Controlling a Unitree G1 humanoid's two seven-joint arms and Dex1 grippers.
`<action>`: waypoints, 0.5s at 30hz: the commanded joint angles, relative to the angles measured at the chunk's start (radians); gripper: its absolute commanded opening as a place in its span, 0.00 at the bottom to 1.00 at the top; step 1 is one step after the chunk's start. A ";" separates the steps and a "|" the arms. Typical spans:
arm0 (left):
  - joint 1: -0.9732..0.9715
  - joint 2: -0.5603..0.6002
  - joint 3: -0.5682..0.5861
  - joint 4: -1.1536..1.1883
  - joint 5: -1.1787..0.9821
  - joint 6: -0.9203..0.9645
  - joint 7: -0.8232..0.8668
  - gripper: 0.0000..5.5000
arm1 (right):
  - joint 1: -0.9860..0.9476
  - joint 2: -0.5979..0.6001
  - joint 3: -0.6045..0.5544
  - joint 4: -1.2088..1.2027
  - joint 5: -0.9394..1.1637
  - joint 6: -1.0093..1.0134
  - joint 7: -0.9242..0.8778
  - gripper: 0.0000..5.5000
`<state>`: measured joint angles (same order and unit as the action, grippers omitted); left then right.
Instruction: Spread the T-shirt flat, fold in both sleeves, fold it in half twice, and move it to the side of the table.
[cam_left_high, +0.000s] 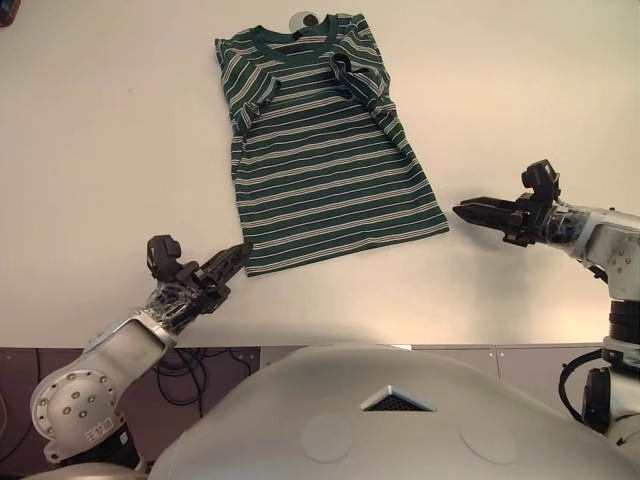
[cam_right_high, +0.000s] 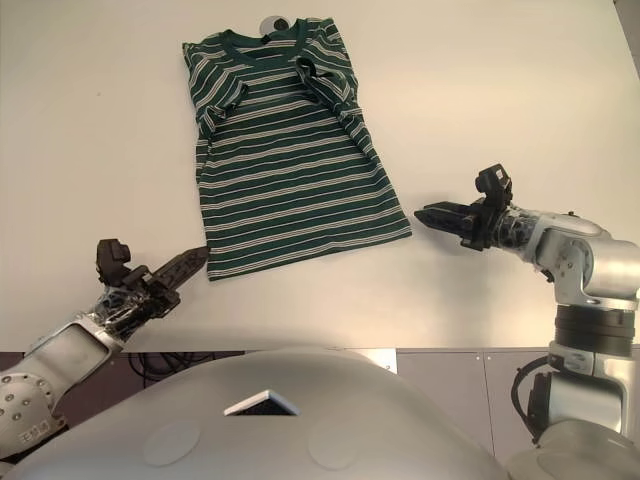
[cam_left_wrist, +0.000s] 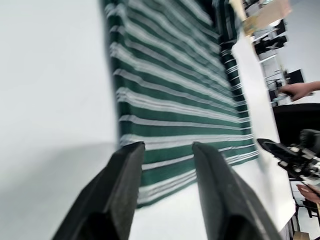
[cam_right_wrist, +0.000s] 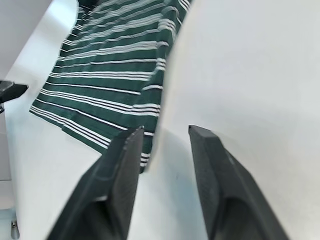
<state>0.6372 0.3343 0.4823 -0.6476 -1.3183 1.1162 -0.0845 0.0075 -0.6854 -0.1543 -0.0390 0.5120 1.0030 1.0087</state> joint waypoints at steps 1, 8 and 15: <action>0.035 0.033 -0.018 -0.009 -0.020 -0.011 0.044 0.38 | 0.017 -0.020 0.010 -0.070 0.060 0.095 -0.013 0.38; 0.090 0.044 -0.074 0.026 0.033 -0.039 0.056 0.38 | 0.055 -0.035 0.057 -0.143 0.095 0.189 -0.054 0.38; 0.068 0.017 -0.200 0.075 0.140 -0.112 0.042 0.38 | -0.014 0.019 0.107 -0.083 0.092 0.206 -0.152 0.38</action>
<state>0.6940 0.3619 0.3335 -0.6150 -1.2346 0.9777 -0.0762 0.0083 -0.6994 -0.0691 -0.1474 0.6228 1.1845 0.9137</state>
